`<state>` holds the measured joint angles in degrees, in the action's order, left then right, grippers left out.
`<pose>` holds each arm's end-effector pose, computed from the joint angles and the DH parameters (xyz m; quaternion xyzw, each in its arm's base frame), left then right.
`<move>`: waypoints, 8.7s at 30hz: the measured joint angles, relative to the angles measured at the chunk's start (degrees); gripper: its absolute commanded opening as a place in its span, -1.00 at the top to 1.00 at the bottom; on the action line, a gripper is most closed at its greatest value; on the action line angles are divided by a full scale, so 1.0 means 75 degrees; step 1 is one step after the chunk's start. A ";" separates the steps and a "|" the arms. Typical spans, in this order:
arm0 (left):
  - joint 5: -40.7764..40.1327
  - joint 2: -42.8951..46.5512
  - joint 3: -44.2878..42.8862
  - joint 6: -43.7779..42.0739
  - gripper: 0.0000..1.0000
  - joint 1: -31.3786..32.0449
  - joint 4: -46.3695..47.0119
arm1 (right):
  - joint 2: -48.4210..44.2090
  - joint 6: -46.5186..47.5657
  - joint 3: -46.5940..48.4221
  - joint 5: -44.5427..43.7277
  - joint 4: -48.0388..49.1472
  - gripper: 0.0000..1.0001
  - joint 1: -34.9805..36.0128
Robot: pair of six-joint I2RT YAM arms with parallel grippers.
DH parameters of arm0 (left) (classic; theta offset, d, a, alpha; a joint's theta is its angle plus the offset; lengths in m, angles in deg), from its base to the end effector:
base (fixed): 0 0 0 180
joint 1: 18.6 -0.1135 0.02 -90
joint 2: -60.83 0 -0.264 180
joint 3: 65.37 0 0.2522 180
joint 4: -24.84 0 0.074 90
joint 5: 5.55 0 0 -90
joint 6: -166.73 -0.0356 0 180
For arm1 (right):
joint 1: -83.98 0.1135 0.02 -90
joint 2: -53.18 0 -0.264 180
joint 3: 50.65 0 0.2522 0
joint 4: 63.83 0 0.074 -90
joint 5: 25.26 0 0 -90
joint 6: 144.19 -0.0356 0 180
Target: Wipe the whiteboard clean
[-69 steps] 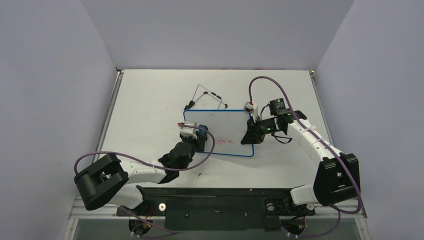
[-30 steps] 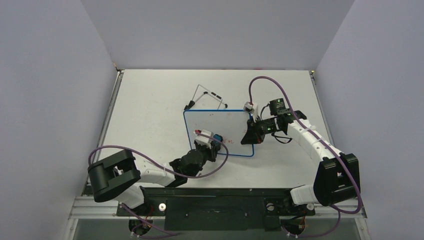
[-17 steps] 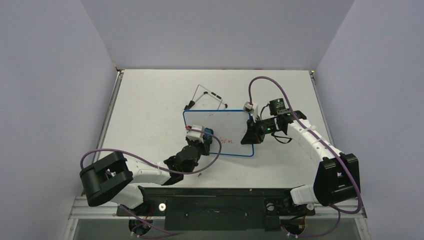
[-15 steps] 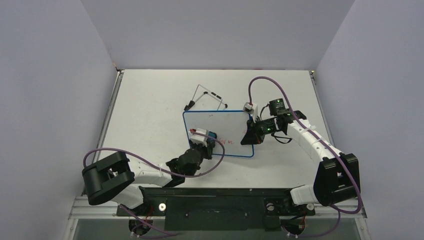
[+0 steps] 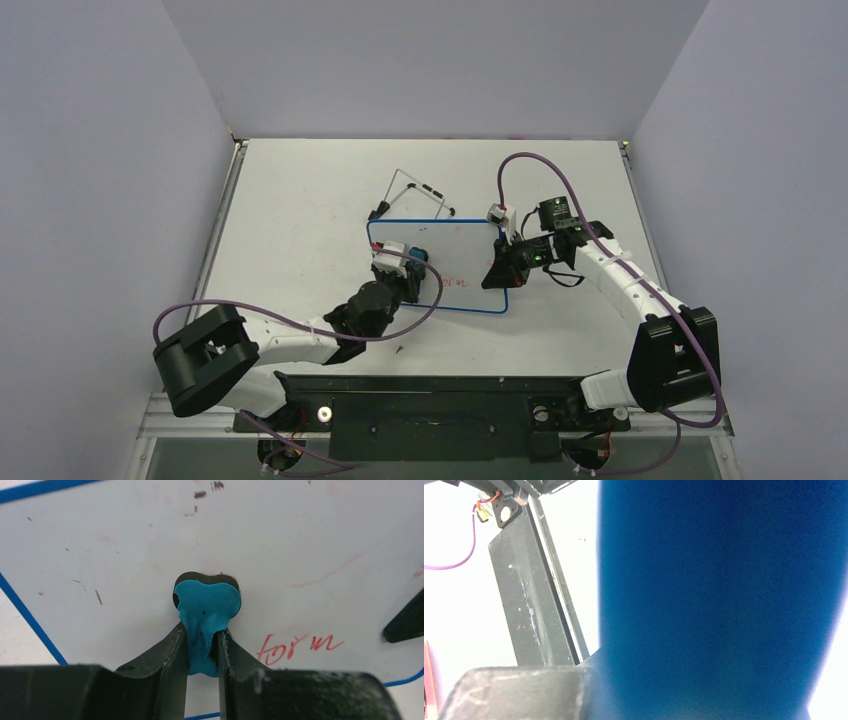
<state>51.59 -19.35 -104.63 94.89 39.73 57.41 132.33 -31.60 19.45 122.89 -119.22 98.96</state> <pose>0.1573 -0.2182 0.1934 0.0756 0.7452 -0.2201 0.6250 0.2428 0.0963 0.2494 -0.3762 0.7723 0.4600 0.2244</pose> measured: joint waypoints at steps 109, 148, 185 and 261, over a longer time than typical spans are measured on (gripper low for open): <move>-0.1139 -0.0825 -0.0472 -0.0055 1.00 0.1160 0.0437 | -0.0015 0.0111 0.0000 0.0044 -0.0131 1.00 -0.0079; -0.2707 -0.1804 -0.1804 0.0163 1.00 0.2098 -0.0207 | -0.0015 0.0157 0.0000 0.0052 -0.0175 1.00 -0.0108; -0.2197 -0.2302 -0.2684 0.0329 1.00 0.1944 -0.0574 | -0.0015 0.0291 0.0000 -0.0137 0.0294 1.00 -0.0187; 0.0221 -0.0799 -0.0463 0.0321 1.00 0.0801 0.0536 | -0.0055 0.0187 0.0000 0.0029 -0.0195 1.00 -0.0157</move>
<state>53.25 -25.34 -108.10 97.29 45.74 61.43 131.92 -30.20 19.45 123.11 -120.68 97.78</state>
